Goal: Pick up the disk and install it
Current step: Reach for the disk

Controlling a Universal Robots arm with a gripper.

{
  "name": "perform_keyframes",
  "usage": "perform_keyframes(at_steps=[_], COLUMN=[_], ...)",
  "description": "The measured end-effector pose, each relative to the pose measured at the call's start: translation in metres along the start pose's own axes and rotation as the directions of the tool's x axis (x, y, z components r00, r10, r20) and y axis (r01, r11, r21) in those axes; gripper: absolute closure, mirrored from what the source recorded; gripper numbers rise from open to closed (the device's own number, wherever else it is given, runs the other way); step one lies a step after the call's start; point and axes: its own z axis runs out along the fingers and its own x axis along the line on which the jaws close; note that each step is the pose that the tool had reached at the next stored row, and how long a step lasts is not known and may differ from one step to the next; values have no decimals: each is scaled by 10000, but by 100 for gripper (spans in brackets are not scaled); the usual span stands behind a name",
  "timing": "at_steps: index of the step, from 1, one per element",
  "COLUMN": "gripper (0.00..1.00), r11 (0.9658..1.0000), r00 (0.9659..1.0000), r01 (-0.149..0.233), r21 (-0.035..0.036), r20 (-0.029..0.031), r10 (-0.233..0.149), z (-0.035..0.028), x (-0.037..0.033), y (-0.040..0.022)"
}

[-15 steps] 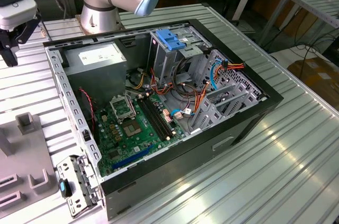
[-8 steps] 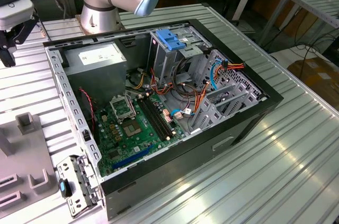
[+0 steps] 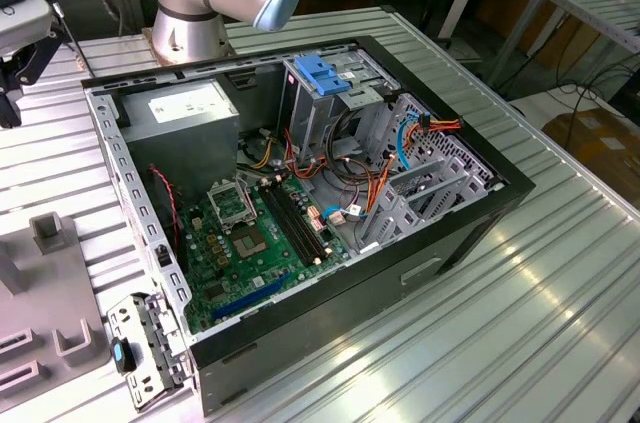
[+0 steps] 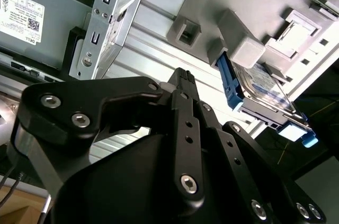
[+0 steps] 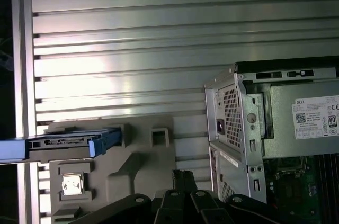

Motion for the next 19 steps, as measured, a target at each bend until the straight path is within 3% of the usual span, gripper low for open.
perform_keyframes(at_steps=[11,14,19], gripper=[89,89,89], r11=[10000,10000,10000], r00=[10000,10000,10000], r01=[0,0,0], r21=[0,0,0], r20=[0,0,0], r10=[0,0,0], z=[-1,-5,-6], x=[53,188,213], y=[-4,-14,-16])
